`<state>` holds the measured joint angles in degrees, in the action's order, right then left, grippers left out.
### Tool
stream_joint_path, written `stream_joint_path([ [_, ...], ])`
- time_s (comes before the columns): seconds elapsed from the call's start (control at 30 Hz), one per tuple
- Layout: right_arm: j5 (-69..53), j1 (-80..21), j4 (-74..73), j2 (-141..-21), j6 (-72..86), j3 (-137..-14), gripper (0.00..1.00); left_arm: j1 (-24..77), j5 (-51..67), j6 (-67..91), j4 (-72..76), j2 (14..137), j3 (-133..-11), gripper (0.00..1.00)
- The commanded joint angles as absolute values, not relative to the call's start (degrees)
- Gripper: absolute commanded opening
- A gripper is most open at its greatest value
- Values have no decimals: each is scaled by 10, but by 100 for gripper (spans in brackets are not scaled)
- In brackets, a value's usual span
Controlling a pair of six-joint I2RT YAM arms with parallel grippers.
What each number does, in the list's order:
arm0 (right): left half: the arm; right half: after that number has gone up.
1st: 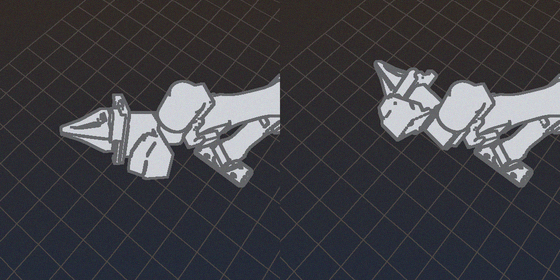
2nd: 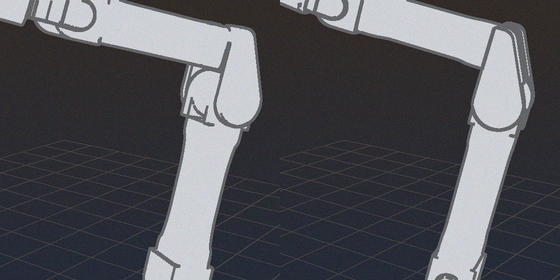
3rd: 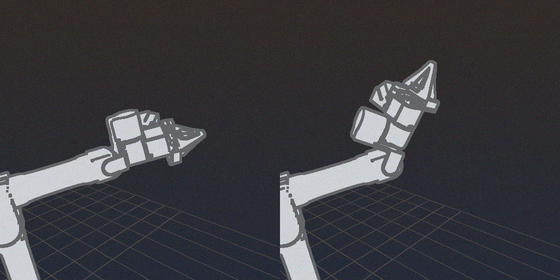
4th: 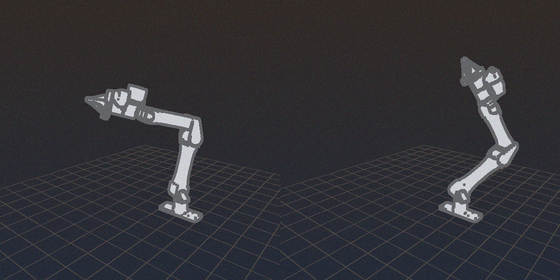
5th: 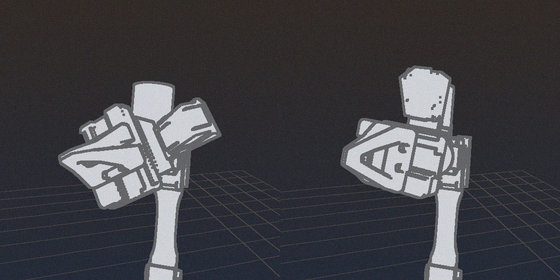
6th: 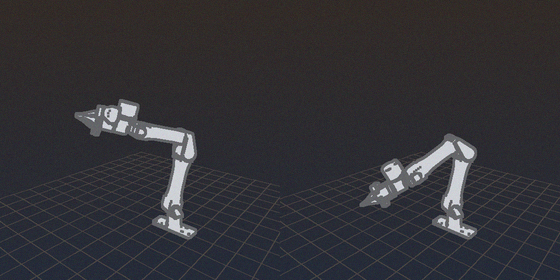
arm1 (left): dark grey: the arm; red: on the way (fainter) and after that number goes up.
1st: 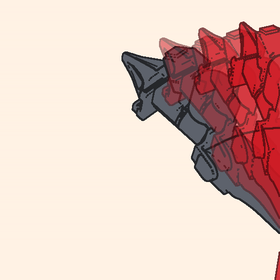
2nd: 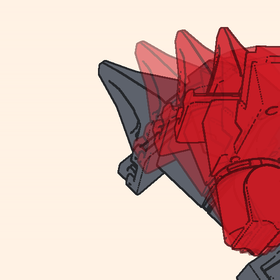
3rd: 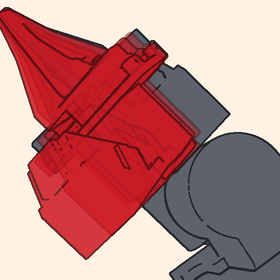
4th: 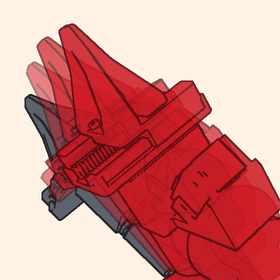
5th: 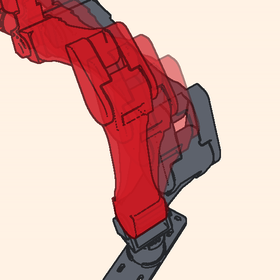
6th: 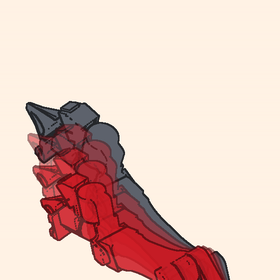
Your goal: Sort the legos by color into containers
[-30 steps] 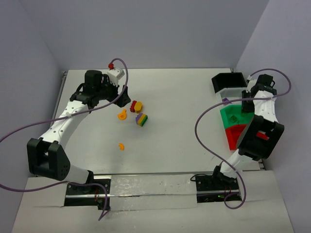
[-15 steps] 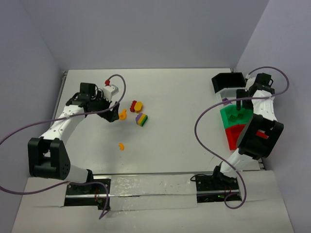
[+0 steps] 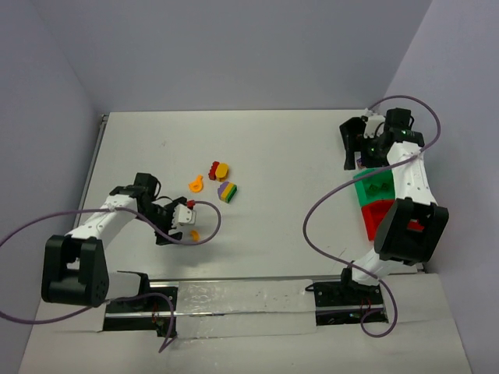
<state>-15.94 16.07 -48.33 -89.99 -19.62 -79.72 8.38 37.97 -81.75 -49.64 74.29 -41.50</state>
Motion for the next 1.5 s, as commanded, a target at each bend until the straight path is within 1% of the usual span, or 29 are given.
stream_joint_path([
  [0.0, -254, 126, -531, -861, -171, -827, 100, 101, 445, -962, -510, 791, -446, 86],
  [0.13, -283, 110, -540, -859, -153, -838, 100, 119, 443, -976, -488, 812, -447, 81],
  [0.23, -284, 110, -549, -866, -150, -851, 100, 133, 437, -981, -468, 819, -439, 75],
  [0.3, -287, 110, -554, -873, -150, -855, 100, 140, 433, -982, -458, 825, -435, 74],
  [0.4, -293, 110, -556, -877, -148, -858, 100, 161, 416, -981, -444, 836, -432, 75],
  [0.63, -301, 110, -563, -878, -147, -866, 100, 184, 398, -977, -451, 876, -459, 68],
  [0.7, -302, 109, -566, -877, -148, -868, 100, 191, 387, -969, -458, 893, -474, 64],
  [0.73, -303, 109, -568, -878, -148, -869, 100, 192, 384, -969, -461, 896, -478, 62],
  [0.8, -304, 108, -572, -878, -149, -873, 100, 193, 375, -969, -468, 905, -487, 52],
  [0.9, -306, 106, -574, -877, -151, -877, 100, 195, 366, -977, -473, 908, -486, 43],
  [1.03, -309, 105, -579, -879, -153, -881, 100, 199, 352, -992, -476, 899, -479, 41],
  [1.1, -309, 104, -577, -879, -152, -881, 100, 203, 345, -987, -474, 902, -479, 37],
  [1.13, -310, 104, -577, -880, -152, -882, 100, 206, 342, -986, -472, 904, -479, 33],
  [1.2, -313, 104, -578, -882, -150, -883, 100, 209, 339, -979, -469, 907, -480, 31],
  [1.27, -323, 100, -579, -879, -146, -885, 100, 214, 342, -955, -456, 907, -487, 19],
  [1.33, -340, 93, -571, -874, -133, -879, 100, 218, 350, -921, -435, 898, -495, 13],
  [1.4, -384, 84, -545, -864, -102, -853, 100, 225, 362, -850, -392, 881, -510, 2],
  [1.47, -451, 72, -506, -856, -62, -816, 100, 233, 367, -760, -349, 865, -543, 0],
])
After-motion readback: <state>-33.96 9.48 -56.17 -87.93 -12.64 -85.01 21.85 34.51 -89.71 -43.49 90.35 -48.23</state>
